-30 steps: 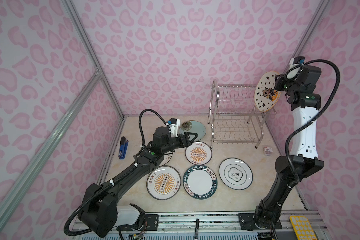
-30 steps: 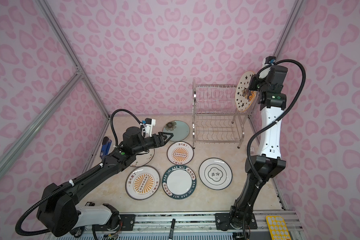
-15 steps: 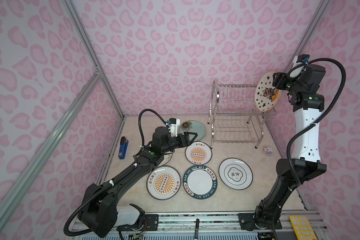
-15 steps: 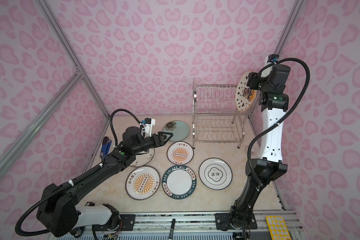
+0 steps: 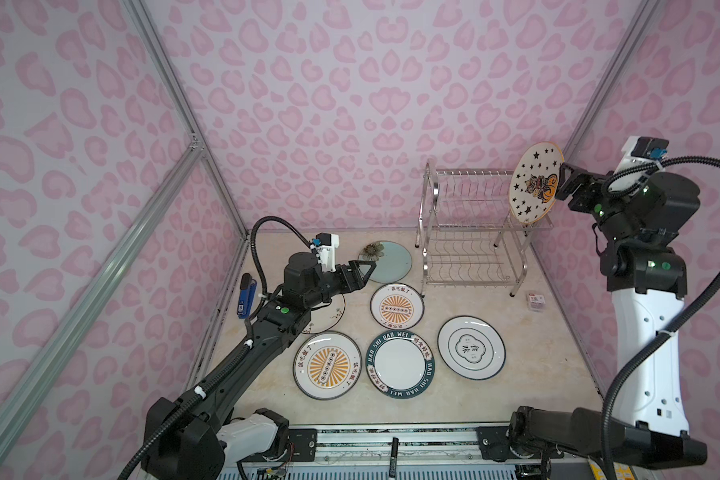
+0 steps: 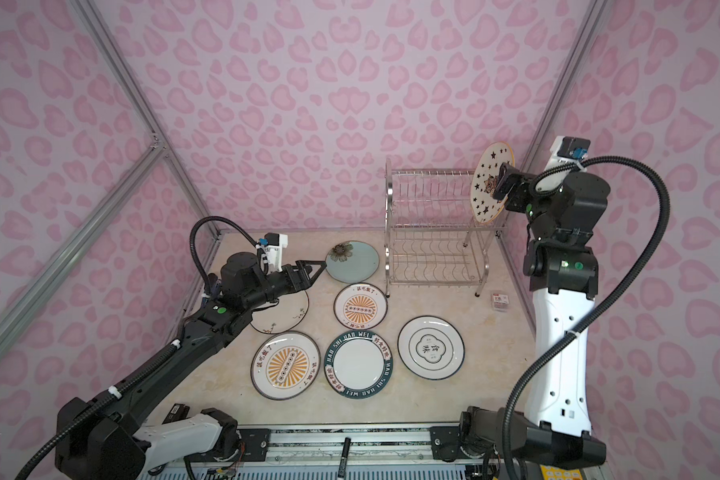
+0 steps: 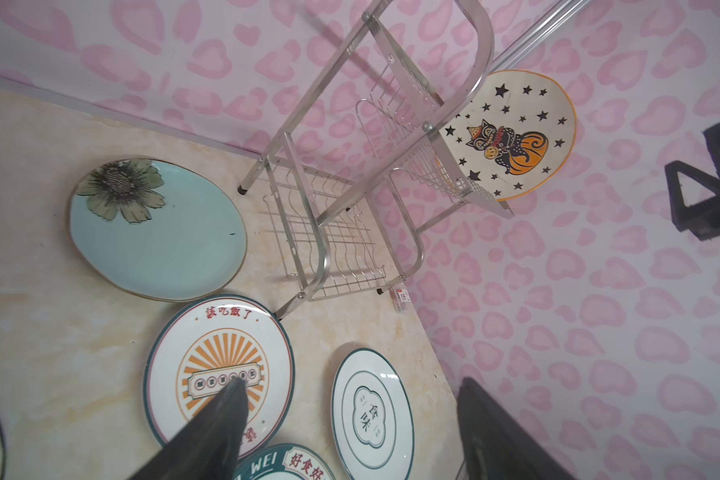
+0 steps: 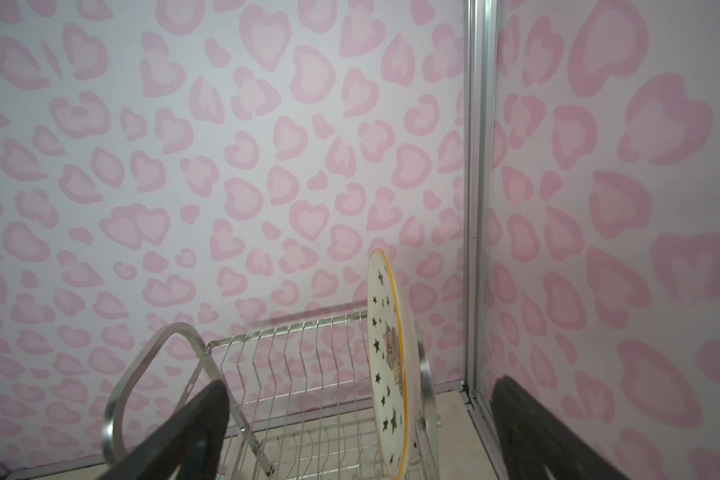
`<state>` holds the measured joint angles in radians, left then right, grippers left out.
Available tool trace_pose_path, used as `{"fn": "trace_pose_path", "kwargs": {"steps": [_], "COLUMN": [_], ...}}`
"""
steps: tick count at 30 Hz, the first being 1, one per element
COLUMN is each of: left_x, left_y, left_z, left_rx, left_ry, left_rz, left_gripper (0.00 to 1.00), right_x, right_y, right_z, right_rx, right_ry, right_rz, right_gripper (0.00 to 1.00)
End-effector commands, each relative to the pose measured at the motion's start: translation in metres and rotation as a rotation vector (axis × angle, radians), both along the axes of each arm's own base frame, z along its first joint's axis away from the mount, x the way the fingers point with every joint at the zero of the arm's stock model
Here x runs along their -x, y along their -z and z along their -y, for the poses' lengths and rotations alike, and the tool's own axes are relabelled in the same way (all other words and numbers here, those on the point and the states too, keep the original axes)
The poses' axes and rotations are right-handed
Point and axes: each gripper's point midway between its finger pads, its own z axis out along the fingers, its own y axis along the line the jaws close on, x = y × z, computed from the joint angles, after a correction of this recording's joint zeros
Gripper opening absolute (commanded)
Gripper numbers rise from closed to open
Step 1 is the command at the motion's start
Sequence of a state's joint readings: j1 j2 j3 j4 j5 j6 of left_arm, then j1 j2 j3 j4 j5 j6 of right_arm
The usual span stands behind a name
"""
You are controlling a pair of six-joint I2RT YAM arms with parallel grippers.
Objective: Load the plates into the dish rack
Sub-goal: 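Withdraw the right gripper from the rack while the left gripper moves nearer, then lower the left gripper onto the cream berry plate's rim while the right gripper hovers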
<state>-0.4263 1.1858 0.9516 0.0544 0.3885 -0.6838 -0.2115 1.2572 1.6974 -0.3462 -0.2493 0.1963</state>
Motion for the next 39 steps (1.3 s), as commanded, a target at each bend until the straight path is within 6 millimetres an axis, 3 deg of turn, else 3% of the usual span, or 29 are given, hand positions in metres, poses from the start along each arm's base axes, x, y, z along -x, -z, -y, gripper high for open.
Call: {"fn": "trace_pose_path", "kwargs": {"steps": [1,7,12,15,21,28,32,39], "left_x": [0.003,0.010,0.018,0.023,0.036,0.060,0.071,0.068], "left_y": [0.009,0.022,0.033,0.053,0.105,0.157,0.173,0.187], "left_z": [-0.024,-0.070,-0.088,-0.092,-0.096,-0.102,-0.099,-0.089], "left_rx": [-0.116,-0.183,-0.191,-0.215,-0.234,-0.257,-0.273,-0.262], "left_ry": [-0.050,-0.187,-0.241,-0.253,-0.261,-0.271,-0.231,-0.201], "left_rz": [-0.007,-0.054,-0.080,-0.130,-0.283,-0.446,-0.503,-0.542], "left_gripper": [0.81,0.81,0.82,0.82,0.82,0.81,0.81,0.81], "right_x": [0.026,0.062,0.070,0.075,0.086,0.092,0.088,0.077], "right_y": [0.004,0.089,0.173,0.223,0.299,0.363,0.382,0.397], "right_z": [-0.031,-0.090,-0.130,-0.148,-0.176,-0.214,-0.224,-0.241], "right_rx": [-0.062,-0.134,-0.163,-0.203,-0.283,-0.311,-0.319,-0.340], "right_ry": [-0.084,-0.200,-0.307,-0.352,-0.409,-0.477,-0.490,-0.526], "right_rz": [0.087,-0.001,-0.159,-0.254,-0.387,-0.530,-0.575,-0.617], "right_gripper": [0.97,0.97,0.99,0.99,0.99,0.99,0.98,0.97]}}
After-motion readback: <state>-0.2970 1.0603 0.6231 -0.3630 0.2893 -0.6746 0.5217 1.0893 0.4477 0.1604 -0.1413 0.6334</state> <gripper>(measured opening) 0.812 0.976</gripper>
